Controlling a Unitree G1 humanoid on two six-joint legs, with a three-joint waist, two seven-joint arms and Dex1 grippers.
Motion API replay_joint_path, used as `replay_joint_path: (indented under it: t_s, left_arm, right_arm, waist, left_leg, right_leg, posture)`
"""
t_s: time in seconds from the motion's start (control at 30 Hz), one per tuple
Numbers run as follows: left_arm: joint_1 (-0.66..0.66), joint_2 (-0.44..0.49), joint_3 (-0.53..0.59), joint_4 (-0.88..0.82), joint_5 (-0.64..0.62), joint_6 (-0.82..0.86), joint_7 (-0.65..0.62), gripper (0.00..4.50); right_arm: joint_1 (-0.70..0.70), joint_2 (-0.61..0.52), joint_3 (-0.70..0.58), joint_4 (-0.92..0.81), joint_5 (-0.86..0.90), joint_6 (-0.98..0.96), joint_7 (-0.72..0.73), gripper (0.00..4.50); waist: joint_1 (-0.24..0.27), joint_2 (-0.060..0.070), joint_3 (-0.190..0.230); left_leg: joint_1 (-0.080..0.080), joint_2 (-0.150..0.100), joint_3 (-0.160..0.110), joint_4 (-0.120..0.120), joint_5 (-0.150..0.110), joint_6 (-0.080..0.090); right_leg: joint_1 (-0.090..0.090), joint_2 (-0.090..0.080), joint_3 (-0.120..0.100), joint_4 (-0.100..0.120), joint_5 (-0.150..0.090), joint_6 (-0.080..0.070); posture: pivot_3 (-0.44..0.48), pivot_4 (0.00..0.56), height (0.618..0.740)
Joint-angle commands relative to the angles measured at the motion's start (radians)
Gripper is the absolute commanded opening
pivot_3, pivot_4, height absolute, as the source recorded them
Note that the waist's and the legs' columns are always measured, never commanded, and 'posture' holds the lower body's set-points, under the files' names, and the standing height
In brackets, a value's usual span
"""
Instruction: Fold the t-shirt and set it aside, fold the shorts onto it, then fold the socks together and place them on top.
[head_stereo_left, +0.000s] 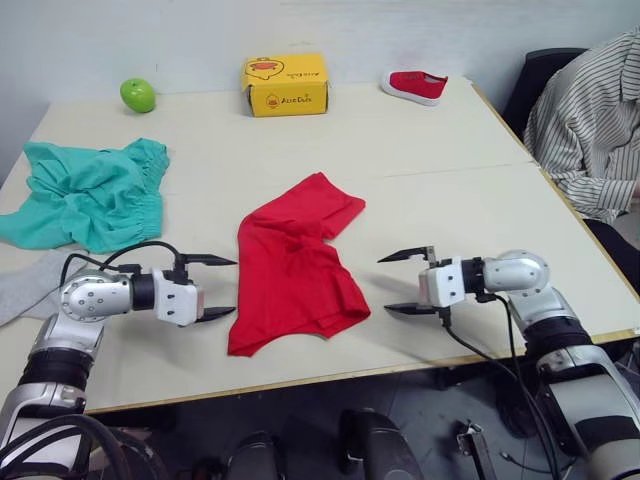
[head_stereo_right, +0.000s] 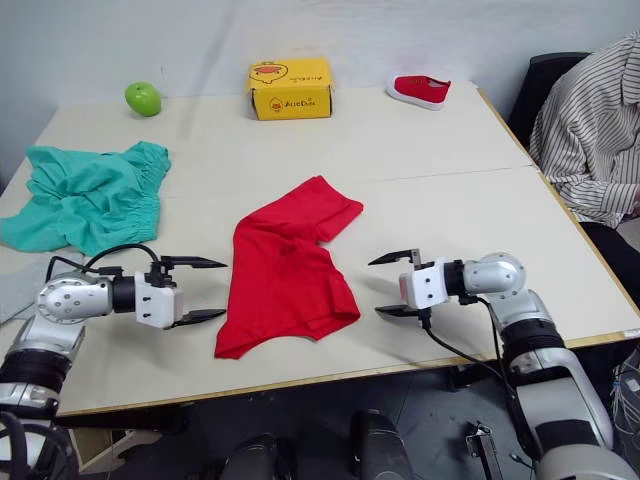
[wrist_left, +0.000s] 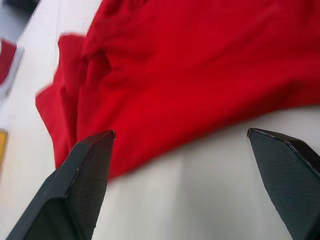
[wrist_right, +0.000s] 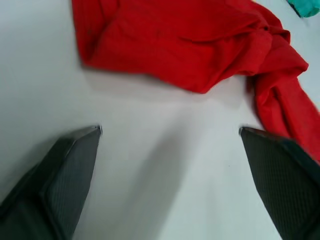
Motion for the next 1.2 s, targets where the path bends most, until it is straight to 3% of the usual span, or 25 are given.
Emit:
replay_joint_path:
  t_s: [0.03, 0.37, 0.57, 0.67, 0.7, 0.8, 1.07, 1.17, 1.2]
  left_arm:
    - [-0.019, -0.011, -0.069, 0.054, 0.065, -0.095, 0.013, 4.47]
    - [-0.102, -0.032, -0.144, 0.154, 0.167, -0.195, 0.121, 4.47]
    - [-0.132, -0.059, -0.187, 0.191, 0.201, -0.199, 0.166, 4.47]
    - [-0.147, -0.076, -0.21, 0.208, 0.197, -0.195, 0.162, 3.89]
    - [-0.149, -0.079, -0.217, 0.212, 0.189, -0.194, 0.157, 3.48]
    - [-0.151, -0.086, -0.237, 0.217, 0.154, -0.188, 0.128, 2.54]
    - [-0.12, -0.107, -0.262, 0.128, -0.032, -0.039, -0.037, 0.0]
    - [-0.095, -0.115, -0.259, 0.053, -0.095, 0.024, -0.092, 0.0]
    - [-0.087, -0.118, -0.254, 0.034, -0.112, 0.043, -0.105, 0.0]
  right_arm:
    - [-0.043, 0.038, 0.052, 0.089, -0.11, -0.1, -0.092, 4.5]
    - [-0.127, 0.105, 0.158, 0.207, -0.253, -0.248, -0.237, 4.5]
    - [-0.155, 0.121, 0.202, 0.217, -0.302, -0.217, -0.276, 4.5]
    - [-0.158, 0.136, 0.224, 0.21, -0.301, -0.187, -0.259, 4.5]
    - [-0.157, 0.137, 0.229, 0.205, -0.298, -0.188, -0.253, 4.5]
    - [-0.145, 0.132, 0.244, 0.189, -0.27, -0.185, -0.213, 3.89]
    - [-0.123, 0.091, 0.227, 0.131, -0.204, -0.092, -0.141, 1.1]
    - [-0.102, 0.053, 0.209, 0.072, -0.16, -0.045, -0.111, 0.03]
    - [-0.096, 0.044, 0.205, 0.054, -0.143, -0.027, -0.097, 0.03]
  waist:
    - [-0.002, 0.001, -0.001]
    - [-0.002, 0.008, -0.006]
    - [-0.001, 0.011, -0.009]
    - [0.0, 0.012, -0.014]
    - [0.0, 0.012, -0.014]
    - [0.0, 0.012, -0.015]
    - [0.001, 0.012, -0.015]
    - [0.001, 0.013, -0.013]
    - [0.001, 0.014, -0.013]
  left_leg:
    - [0.0, 0.0, 0.0, 0.0, 0.0, 0.0]
    - [0.014, 0.0, 0.001, -0.007, 0.0, 0.0]
    - [0.014, 0.0, 0.002, -0.008, 0.0, 0.0]
    - [0.014, 0.0, 0.002, -0.008, 0.0, 0.0]
    - [0.014, 0.0, 0.002, -0.008, 0.0, 0.0]
    - [0.015, 0.0, 0.002, -0.009, 0.0, 0.0]
    - [0.014, 0.0, 0.002, -0.011, 0.0, 0.001]
    - [0.014, 0.0, 0.002, -0.011, 0.0, 0.001]
    - [0.014, 0.0, 0.001, -0.012, 0.0, 0.001]
  right_leg:
    - [0.0, 0.0, 0.0, 0.0, 0.0, 0.0]
    - [0.005, 0.0, 0.009, 0.002, 0.0, -0.001]
    - [0.005, 0.0, 0.009, 0.001, 0.0, -0.001]
    - [0.005, 0.0, 0.009, 0.001, 0.0, -0.001]
    - [0.005, 0.0, 0.009, 0.002, 0.0, -0.001]
    - [0.005, 0.0, 0.009, 0.001, -0.001, -0.001]
    - [0.005, 0.0, 0.009, 0.0, -0.001, -0.001]
    - [0.004, 0.0, 0.009, 0.0, -0.001, -0.001]
    - [0.004, 0.0, 0.009, -0.001, -0.001, -0.001]
  posture:
    - [0.0, 0.15, 0.74]
    - [0.0, 0.15, 0.74]
    - [0.0, 0.15, 0.74]
    - [0.0, 0.15, 0.74]
    - [0.0, 0.15, 0.74]
    - [0.0, 0.15, 0.74]
    - [0.0, 0.15, 0.74]
    - [0.0, 0.15, 0.74]
    - [0.0, 0.15, 0.74]
